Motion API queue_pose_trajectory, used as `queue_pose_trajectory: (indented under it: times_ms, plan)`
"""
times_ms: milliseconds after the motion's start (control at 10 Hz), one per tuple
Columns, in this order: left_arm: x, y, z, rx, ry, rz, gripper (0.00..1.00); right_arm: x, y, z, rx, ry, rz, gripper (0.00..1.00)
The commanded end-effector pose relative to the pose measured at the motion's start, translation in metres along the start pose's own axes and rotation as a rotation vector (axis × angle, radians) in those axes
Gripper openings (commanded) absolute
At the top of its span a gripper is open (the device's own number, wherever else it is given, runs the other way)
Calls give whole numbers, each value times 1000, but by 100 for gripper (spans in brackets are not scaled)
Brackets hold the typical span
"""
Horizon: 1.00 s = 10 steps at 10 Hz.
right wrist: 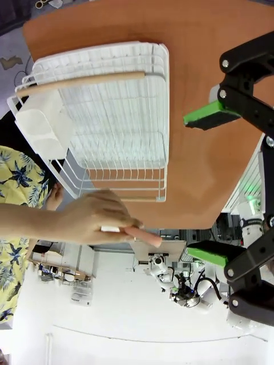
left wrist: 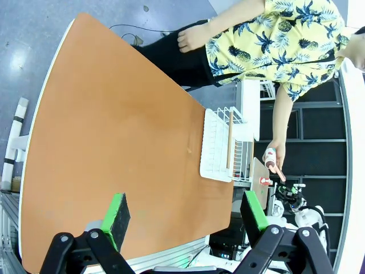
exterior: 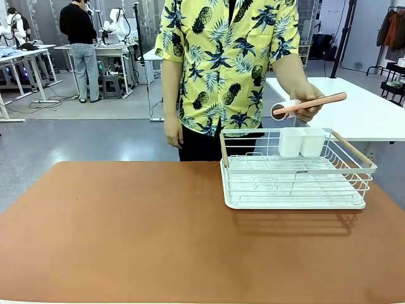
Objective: Clean the table.
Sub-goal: Pick up the Lint Roller when the human hands it over.
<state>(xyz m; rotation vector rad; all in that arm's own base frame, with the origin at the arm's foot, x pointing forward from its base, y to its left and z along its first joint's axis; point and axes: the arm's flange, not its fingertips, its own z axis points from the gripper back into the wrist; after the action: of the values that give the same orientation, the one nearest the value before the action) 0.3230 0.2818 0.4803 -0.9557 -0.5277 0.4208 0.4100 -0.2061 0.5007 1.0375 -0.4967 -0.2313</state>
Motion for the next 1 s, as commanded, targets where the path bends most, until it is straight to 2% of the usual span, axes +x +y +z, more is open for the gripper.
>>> queue_pose_trajectory:
  times_ms: [0,100,300,600,900]
  plan:
    - [-1,1,3,-17,0,-6,100,-15,51,-22,-37,-38,-143,100]
    - [-1,1,3,-17,0,-6,100,-22,73,-37,-71,-67,-236,100]
    - [-1,1,3,-17,0,-6,100,-40,94,-81,-82,-82,-281,100]
    - [-1,1,3,-17,0,-6,100,-64,109,-140,-80,-79,-333,100]
    - [-1,1,3,-17,0,-6,100,-80,113,-176,-43,-95,-349,100]
